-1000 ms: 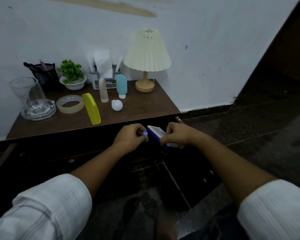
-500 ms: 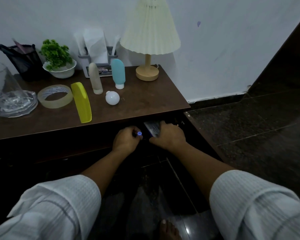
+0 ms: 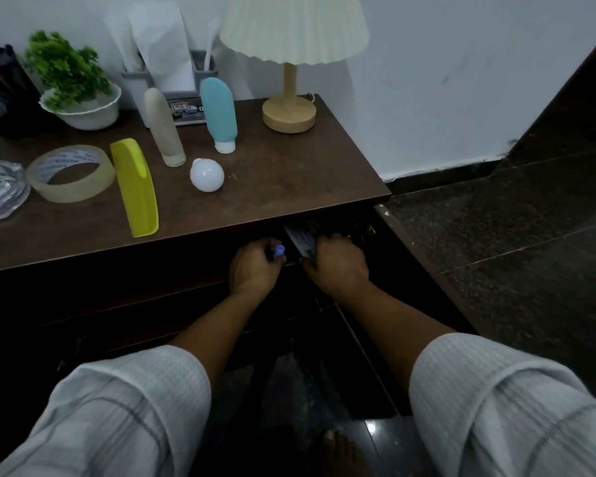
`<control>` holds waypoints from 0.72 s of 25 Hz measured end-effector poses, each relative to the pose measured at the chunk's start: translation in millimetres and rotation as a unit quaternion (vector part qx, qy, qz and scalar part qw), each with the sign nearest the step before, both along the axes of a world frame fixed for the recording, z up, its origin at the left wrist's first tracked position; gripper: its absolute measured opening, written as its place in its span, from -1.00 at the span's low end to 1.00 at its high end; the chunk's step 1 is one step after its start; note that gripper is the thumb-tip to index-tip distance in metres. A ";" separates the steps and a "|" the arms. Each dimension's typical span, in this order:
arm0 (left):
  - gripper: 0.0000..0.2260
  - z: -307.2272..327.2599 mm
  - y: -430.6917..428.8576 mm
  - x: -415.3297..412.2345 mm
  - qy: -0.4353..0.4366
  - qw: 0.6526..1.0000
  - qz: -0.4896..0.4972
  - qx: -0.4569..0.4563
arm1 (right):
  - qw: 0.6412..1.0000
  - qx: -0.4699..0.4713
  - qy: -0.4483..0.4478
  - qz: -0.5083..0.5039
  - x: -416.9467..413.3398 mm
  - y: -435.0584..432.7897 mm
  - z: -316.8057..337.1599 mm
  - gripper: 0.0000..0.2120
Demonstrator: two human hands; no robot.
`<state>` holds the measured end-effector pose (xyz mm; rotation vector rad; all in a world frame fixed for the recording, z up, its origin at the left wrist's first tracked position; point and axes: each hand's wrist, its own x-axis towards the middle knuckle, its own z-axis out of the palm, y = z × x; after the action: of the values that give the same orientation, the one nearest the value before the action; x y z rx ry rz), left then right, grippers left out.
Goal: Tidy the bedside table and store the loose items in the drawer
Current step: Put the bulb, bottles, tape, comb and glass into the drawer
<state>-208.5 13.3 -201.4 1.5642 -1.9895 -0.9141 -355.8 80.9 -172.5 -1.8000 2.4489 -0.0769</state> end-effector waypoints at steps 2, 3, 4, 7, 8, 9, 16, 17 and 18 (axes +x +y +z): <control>-0.80 0.5 1.9 1.5 0.008 1.000 0.009 -0.002 | 0.999 -0.017 0.010 0.025 -1.4 12.5 -2.7 -0.52; -0.82 0.1 1.8 1.6 0.009 1.000 0.012 -0.002 | 0.998 -0.029 0.021 0.042 -1.5 19.0 -5.2 -0.53; -0.83 0.7 1.9 1.2 0.010 1.000 0.014 0.001 | 0.997 -0.030 0.028 0.060 -0.4 25.9 -7.7 -0.54; -0.83 1.9 1.7 -0.9 0.006 1.000 0.008 0.009 | 0.994 0.010 0.050 0.101 1.8 38.8 -17.8 -0.49; -0.83 2.7 2.1 -1.7 0.002 1.000 0.007 0.011 | 0.993 0.021 0.059 0.099 2.6 38.6 -17.9 -0.45; -0.83 2.5 1.9 -2.6 0.002 1.000 0.007 0.010 | 0.994 0.020 0.062 0.091 2.5 36.0 -17.9 -0.42; -0.83 0.6 -2.9 -10.3 0.008 1.000 0.006 0.013 | 0.996 0.044 0.067 0.040 9.6 19.6 -9.6 -0.33; -0.83 -0.3 -4.1 -12.7 0.010 1.000 0.005 0.015 | 0.996 0.045 0.072 0.039 10.2 19.3 -11.2 -0.31; -0.82 -1.0 -5.0 -15.3 0.008 1.000 0.003 0.015 | 0.995 0.047 0.075 0.039 10.6 19.8 -12.6 -0.30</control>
<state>-223.8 8.3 -202.3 1.5738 -1.9677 -0.9548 -345.2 100.7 -185.1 -1.9227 2.4310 0.1832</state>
